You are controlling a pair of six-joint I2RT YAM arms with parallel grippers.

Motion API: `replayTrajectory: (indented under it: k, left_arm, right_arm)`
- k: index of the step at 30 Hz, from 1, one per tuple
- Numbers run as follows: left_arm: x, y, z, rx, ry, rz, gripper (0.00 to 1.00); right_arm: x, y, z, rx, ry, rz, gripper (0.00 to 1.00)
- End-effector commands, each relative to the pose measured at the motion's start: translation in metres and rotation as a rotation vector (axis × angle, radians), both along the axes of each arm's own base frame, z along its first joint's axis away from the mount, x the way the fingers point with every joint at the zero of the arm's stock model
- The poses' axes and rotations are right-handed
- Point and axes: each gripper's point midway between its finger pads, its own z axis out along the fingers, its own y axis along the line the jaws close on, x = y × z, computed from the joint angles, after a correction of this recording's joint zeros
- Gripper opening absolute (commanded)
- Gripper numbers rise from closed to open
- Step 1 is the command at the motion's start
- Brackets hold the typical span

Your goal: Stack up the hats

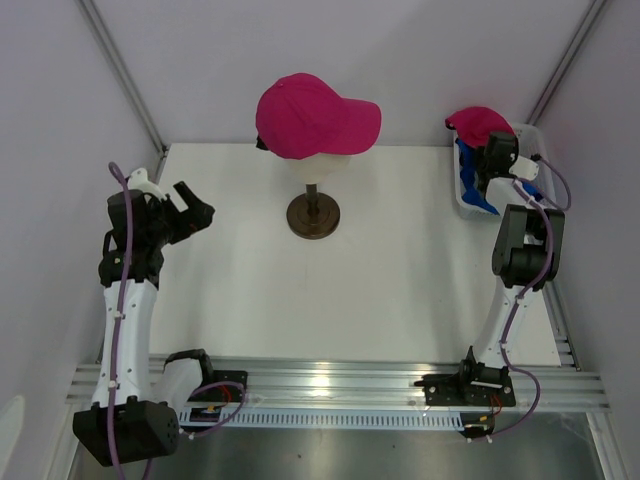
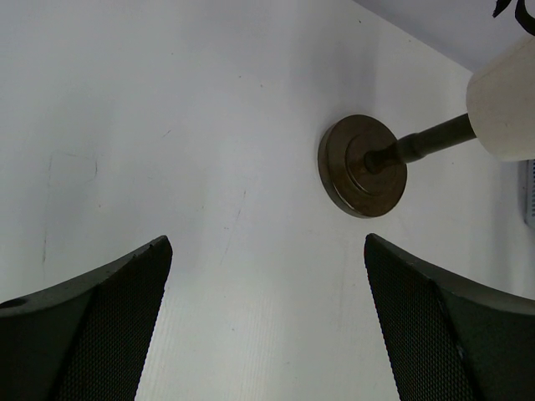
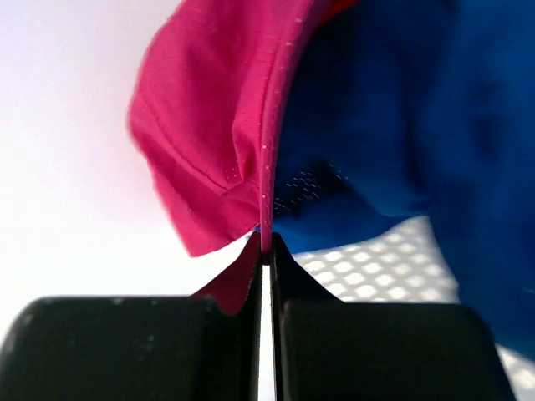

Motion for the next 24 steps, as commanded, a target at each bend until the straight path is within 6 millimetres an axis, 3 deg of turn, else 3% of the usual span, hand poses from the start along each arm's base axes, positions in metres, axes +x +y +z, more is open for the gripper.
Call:
replayTrajectory:
  k: [1, 3, 6, 7, 8, 10, 11, 12, 13, 14, 15, 18, 20, 21, 22, 23, 24]
  left_arm:
    - [0.004, 0.003, 0.021, 0.025, -0.069, -0.001, 0.99]
    - [0.001, 0.001, 0.023, 0.023, -0.077, -0.005, 1.00]
    - [-0.003, -0.001, 0.033, 0.024, -0.104, -0.015, 0.99]
    - [-0.006, -0.003, 0.034, 0.023, -0.105, -0.021, 1.00]
    - [-0.009, -0.005, 0.038, 0.021, -0.114, -0.032, 1.00]
    - [-0.016, -0.009, 0.049, 0.023, -0.126, -0.045, 1.00]
    - [-0.019, -0.010, 0.051, 0.021, -0.131, -0.052, 0.99]
    - [-0.024, -0.013, 0.061, 0.023, -0.158, -0.060, 1.00]
    - [-0.028, -0.015, 0.063, 0.018, -0.161, -0.063, 0.99]
    - [-0.031, -0.017, 0.065, 0.012, -0.169, -0.068, 1.00]
    - [-0.037, -0.019, 0.073, 0.007, -0.192, -0.071, 0.99]
    - [-0.046, -0.029, 0.075, -0.037, -0.196, -0.101, 0.99]
    - [-0.053, -0.033, 0.078, -0.046, -0.216, -0.105, 0.99]
    - [-0.056, -0.033, 0.079, -0.046, -0.220, -0.103, 0.99]
    - [-0.059, -0.033, 0.081, -0.044, -0.227, -0.099, 0.99]
    - [-0.060, -0.033, 0.081, -0.044, -0.226, -0.102, 1.00]
    - [-0.062, -0.034, 0.080, -0.044, -0.216, -0.105, 0.99]
  right_arm:
    - [0.010, -0.009, 0.040, -0.053, -0.062, 0.004, 0.00]
    - [0.009, -0.004, 0.061, -0.084, -0.082, 0.044, 0.00]
    - [0.007, 0.013, 0.114, -0.153, -0.160, 0.172, 0.00]
    - [0.003, 0.029, 0.135, -0.158, -0.190, 0.269, 0.00]
    - [0.001, 0.035, 0.172, -0.193, -0.244, 0.313, 0.00]
    - [-0.014, 0.043, 0.225, -0.289, -0.308, 0.408, 0.00]
    - [-0.022, 0.056, 0.249, -0.319, -0.355, 0.502, 0.00]
    - [-0.034, 0.062, 0.297, -0.388, -0.448, 0.541, 0.00]
    - [-0.051, 0.073, 0.326, -0.474, -0.507, 0.627, 0.00]
    - [-0.070, 0.082, 0.372, -0.569, -0.596, 0.660, 0.00]
    - [-0.082, 0.088, 0.390, -0.628, -0.610, 0.688, 0.00]
    - [-0.098, 0.093, 0.369, -0.651, -0.450, 0.778, 0.00]
    - [-0.107, 0.089, 0.290, -0.481, -0.219, 0.881, 0.00]
    - [-0.119, 0.091, 0.267, -0.442, -0.159, 0.906, 0.00]
    - [-0.124, 0.091, 0.196, -0.345, -0.030, 0.943, 0.00]
    - [-0.132, 0.093, 0.178, -0.342, -0.002, 0.959, 0.00]
    - [-0.142, 0.096, 0.178, -0.348, -0.008, 0.969, 0.00]
